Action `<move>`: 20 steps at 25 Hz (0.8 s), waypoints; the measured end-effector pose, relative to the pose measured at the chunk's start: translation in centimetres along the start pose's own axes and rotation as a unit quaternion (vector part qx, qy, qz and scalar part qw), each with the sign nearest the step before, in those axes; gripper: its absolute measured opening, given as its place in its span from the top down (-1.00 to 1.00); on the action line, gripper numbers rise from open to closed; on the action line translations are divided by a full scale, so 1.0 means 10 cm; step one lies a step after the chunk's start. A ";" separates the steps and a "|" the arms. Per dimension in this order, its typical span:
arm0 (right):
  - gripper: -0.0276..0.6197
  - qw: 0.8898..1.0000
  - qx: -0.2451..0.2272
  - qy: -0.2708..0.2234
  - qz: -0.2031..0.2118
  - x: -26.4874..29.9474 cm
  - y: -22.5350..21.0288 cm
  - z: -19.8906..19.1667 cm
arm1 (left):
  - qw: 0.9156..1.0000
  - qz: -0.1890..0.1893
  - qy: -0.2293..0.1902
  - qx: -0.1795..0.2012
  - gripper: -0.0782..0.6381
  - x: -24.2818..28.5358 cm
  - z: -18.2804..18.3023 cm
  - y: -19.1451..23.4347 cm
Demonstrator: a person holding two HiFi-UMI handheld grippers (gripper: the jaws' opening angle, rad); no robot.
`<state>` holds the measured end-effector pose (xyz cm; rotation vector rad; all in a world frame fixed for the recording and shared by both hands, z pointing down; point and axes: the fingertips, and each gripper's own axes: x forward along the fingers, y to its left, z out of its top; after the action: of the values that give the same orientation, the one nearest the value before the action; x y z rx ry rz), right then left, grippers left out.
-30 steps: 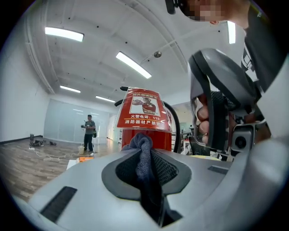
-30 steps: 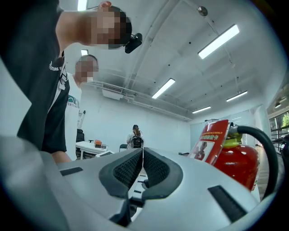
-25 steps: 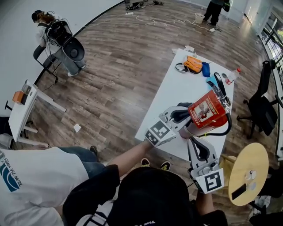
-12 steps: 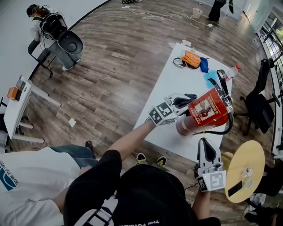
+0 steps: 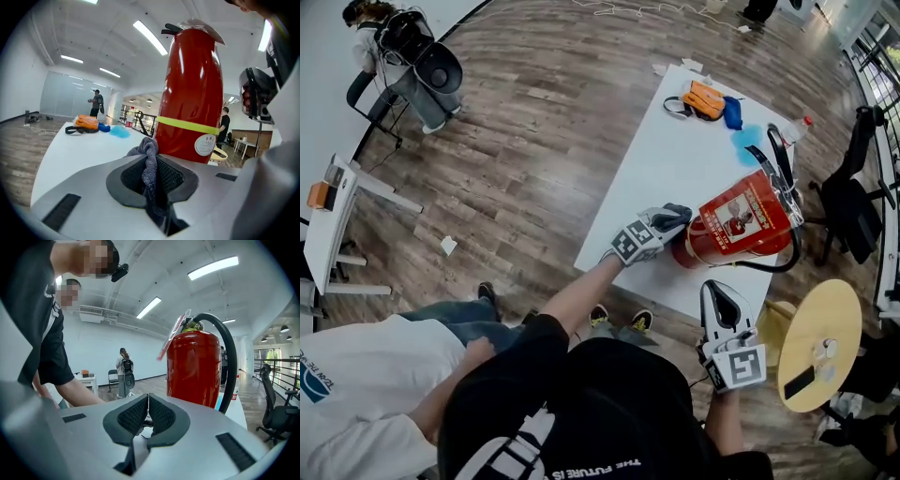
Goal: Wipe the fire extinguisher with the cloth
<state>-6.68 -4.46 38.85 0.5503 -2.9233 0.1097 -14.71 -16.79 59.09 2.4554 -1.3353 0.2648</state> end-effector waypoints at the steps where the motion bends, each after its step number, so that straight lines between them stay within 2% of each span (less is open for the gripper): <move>1: 0.85 1.000 -0.002 0.005 -0.001 -0.01 0.00 -0.03 | 1.000 -0.001 0.003 -0.005 0.60 -0.02 -0.06 -0.04; 8: 0.85 0.999 0.009 0.035 -0.016 -0.12 -0.13 -0.31 | 0.999 -0.006 -0.014 -0.030 0.60 -0.21 -0.29 -0.51; 12: 0.85 0.999 0.014 0.050 -0.014 -0.14 -0.13 -0.54 | 0.999 -0.010 -0.014 -0.027 0.60 -0.21 -0.39 -0.78; 18: 0.85 0.995 0.023 0.089 -0.038 -0.26 -0.21 -0.92 | 0.998 -0.052 -0.025 -0.007 0.60 -0.07 -0.23 -1.34; 20: 0.85 0.995 0.022 0.088 -0.049 -0.25 -0.30 -0.96 | 0.998 -0.058 -0.031 0.004 0.60 0.02 -0.11 -1.39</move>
<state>-1.88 -5.41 47.97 0.6537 -2.7233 0.1996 -2.92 -9.48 57.36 2.5553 -1.2117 0.1680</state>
